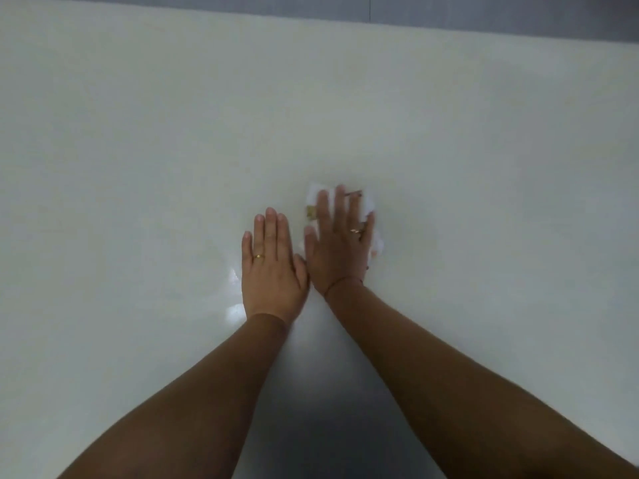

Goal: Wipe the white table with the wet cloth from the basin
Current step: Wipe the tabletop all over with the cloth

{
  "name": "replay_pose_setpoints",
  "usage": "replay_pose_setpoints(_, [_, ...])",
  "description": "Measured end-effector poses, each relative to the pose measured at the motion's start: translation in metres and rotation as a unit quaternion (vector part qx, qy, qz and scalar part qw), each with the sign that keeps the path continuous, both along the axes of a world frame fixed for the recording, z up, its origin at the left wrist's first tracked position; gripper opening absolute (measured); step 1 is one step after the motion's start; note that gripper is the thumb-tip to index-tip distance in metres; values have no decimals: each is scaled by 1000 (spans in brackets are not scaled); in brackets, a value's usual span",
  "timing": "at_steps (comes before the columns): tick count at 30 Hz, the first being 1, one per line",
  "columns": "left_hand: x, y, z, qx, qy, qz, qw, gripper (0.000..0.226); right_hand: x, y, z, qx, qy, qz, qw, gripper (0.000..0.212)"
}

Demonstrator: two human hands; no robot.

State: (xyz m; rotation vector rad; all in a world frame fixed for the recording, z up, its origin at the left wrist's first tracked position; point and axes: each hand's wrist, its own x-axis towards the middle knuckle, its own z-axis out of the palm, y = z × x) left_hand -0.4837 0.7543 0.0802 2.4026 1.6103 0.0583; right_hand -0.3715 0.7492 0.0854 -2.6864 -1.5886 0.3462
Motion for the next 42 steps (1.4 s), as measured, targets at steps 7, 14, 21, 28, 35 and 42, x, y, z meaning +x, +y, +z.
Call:
replay_pose_setpoints(7, [1,2,7,-9,-19,7,1000,68,79,9,4,-14,-13,173,985,57])
replay_pose_setpoints(14, [1,1,4,-17,-10,7,1000,68,43,54,-6,-3,-20,-76,997,61])
replay_pose_setpoints(21, [1,2,6,-8,-8,8,1000,68,93,64,1,3,-30,240,970,58])
replay_pose_setpoints(28, [2,2,3,-8,1,14,1000,70,84,97,-4,-8,-17,-135,991,60])
replay_pose_setpoints(35, [2,2,7,-14,2,18,1000,68,95,98,4,2,-14,296,955,58])
replay_pose_setpoints(42, [58,50,21,4,-47,16,999,66,151,134,-2,-9,-9,-98,995,58])
